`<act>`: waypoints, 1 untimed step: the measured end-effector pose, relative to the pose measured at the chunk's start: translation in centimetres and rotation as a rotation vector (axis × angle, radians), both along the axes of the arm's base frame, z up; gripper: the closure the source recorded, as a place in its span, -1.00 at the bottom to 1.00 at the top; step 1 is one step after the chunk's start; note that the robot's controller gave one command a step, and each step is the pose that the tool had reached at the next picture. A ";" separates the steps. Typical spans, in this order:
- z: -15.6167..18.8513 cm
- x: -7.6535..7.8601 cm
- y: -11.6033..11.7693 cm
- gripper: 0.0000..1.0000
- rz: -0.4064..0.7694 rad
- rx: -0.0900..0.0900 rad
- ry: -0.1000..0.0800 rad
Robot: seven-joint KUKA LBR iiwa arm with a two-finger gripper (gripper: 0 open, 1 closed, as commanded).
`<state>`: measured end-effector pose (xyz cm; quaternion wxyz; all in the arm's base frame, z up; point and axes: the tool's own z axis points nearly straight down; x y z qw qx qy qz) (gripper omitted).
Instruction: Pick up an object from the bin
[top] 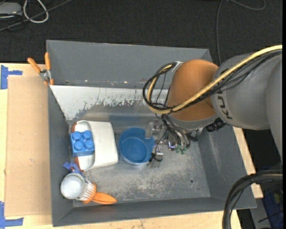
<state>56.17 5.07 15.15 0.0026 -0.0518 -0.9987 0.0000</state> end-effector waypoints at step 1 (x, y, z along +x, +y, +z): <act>-1.4 1.2 4.9 -1.00 0.015 0.000 -0.005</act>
Offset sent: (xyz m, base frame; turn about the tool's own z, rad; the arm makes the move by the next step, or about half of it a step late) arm 0.0264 0.0306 -0.0815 -0.0614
